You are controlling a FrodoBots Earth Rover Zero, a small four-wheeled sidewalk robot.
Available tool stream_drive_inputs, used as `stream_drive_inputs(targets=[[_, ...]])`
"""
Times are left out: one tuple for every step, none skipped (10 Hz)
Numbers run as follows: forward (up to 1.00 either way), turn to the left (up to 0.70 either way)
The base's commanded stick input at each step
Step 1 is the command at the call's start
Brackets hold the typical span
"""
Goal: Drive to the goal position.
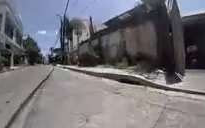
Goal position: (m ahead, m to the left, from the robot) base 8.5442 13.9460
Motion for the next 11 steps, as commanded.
stream_drive_inputs(targets=[[1.0, 0.01], [1.0, 0.01], [1.0, 0.26], [1.0, 0.06], [1.0, 0.41], [1.0, 0.41], [1.0, 0.41], [1.0, 0.41], [1.0, 0.41], [1.0, 0.41], [1.0, 0.41]])
